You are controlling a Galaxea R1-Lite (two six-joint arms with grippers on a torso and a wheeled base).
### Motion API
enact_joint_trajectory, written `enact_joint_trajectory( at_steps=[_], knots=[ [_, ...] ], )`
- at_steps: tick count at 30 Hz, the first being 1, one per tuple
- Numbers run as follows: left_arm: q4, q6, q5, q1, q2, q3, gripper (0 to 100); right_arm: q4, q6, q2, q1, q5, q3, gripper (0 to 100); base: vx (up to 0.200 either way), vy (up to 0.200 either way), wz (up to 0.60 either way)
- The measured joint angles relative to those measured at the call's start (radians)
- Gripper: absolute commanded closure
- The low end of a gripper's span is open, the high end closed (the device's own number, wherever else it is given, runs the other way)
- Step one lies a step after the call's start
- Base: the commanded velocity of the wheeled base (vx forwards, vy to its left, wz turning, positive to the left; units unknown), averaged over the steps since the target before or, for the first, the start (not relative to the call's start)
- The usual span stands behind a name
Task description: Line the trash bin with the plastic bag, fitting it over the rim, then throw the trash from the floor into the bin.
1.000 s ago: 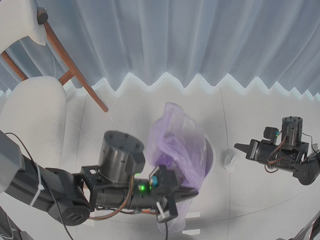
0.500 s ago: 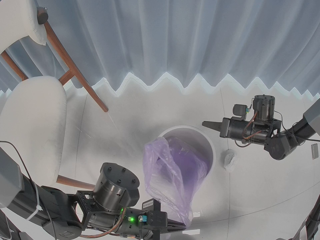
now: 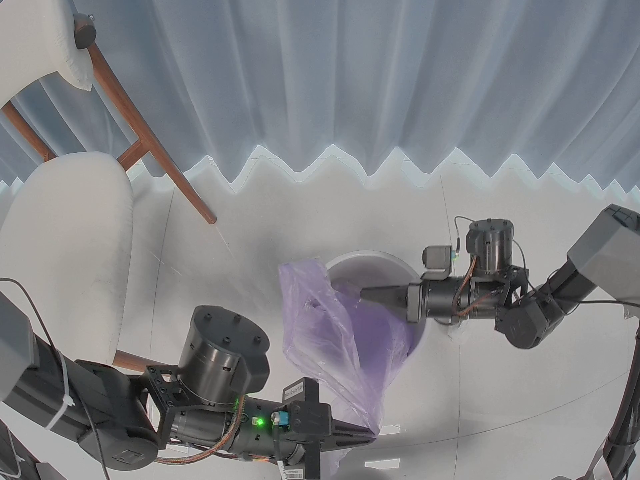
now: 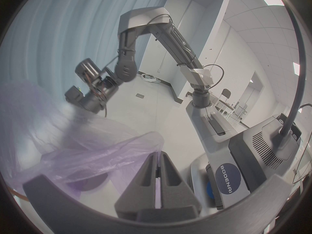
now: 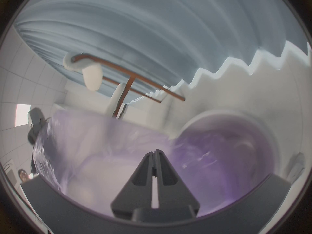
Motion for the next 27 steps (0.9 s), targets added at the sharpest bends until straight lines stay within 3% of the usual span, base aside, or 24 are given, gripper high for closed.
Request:
enact_joint_trajectory(
  at_steps=[4, 10, 23, 27],
  knots=[
    [0.0, -0.001, -0.015, 0.015, 0.0, -0.017, 100, -0.096, -0.042, 0.017, 0.047, 0.025, 0.099, 100, 0.0, 0.0, 0.0],
    [0.0, -0.001, -0.022, 0.038, 0.0, -0.037, 100, -0.112, -0.088, 0.049, 0.06, 0.035, 0.176, 100, 0.0, 0.0, 0.0],
    [-0.052, -0.004, -0.027, 0.13, 0.032, -0.15, 100, -0.111, -0.122, 0.074, -0.123, 0.035, 0.217, 100, 0.0, 0.0, 0.0],
    [-0.139, -0.068, -0.018, 0.149, 0.077, -0.196, 100, -0.116, -0.151, 0.065, -0.162, 0.031, 0.264, 100, 0.0, 0.0, 0.0]
  ],
)
